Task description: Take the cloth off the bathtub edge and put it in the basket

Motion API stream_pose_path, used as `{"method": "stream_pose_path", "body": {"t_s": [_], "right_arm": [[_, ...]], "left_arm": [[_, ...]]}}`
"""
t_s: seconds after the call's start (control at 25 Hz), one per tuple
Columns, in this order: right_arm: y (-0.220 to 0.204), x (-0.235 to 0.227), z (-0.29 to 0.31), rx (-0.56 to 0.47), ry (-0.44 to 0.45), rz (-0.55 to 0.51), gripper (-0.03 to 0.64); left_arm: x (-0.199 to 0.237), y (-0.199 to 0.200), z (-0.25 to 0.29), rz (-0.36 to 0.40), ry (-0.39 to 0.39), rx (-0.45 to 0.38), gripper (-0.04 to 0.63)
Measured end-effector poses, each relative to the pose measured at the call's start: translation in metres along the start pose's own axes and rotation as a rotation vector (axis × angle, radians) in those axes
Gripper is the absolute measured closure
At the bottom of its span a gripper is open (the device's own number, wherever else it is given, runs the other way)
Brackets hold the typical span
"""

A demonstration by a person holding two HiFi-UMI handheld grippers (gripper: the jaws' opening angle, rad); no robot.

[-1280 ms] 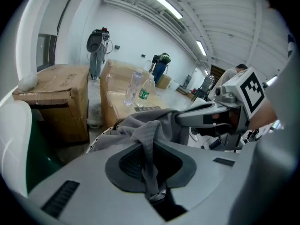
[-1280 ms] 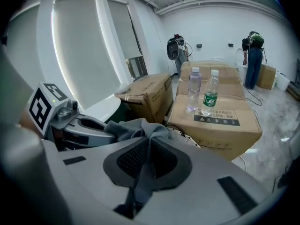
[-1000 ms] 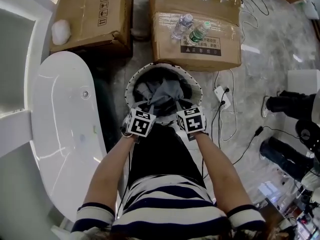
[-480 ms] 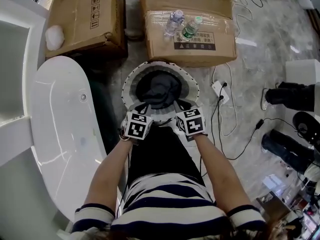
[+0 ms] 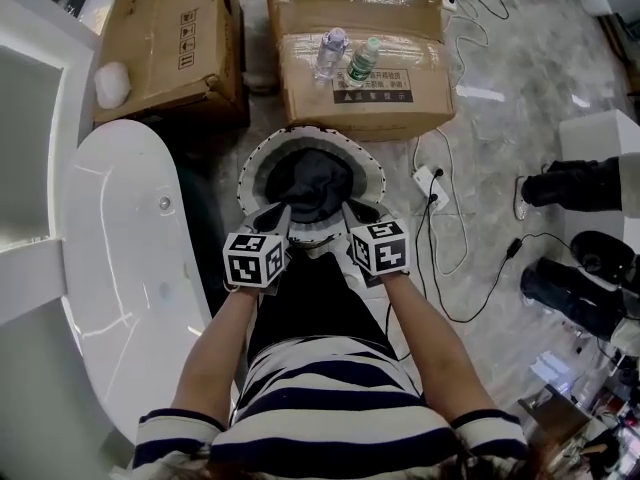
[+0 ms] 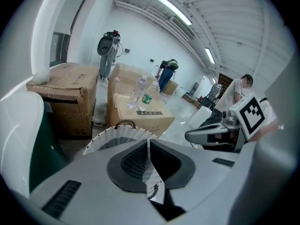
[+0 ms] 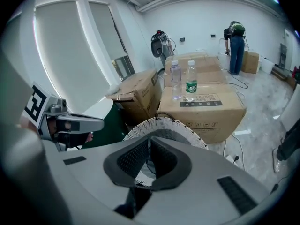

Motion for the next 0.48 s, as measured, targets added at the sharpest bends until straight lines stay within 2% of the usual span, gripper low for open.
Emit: {"method": "stream_pose_path", "body": {"t_s": [0.32,0.48], "right_arm": [[-0.002,0.005,-0.042,-0.082,-0.018,0.048,0.588],[-0.003,0.013,-0.059,-0.108,-0.012,0.045,0.591]], "left_arm": [[-0.038,0.019,-0.035,0.0,-0.059,-0.095,0.563],[-0.048,0.02,-0.052,-0.007,-0.046,-0.104,0.564]]}}
Point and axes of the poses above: the fingertips, and each gripper's own axes: z forward along the fingers, x to its left, y out of its top, the point moved 5 cm from there along -z, backward along the fingers, and after that the axes turned 4 degrees about x, right-handed, at the moved point
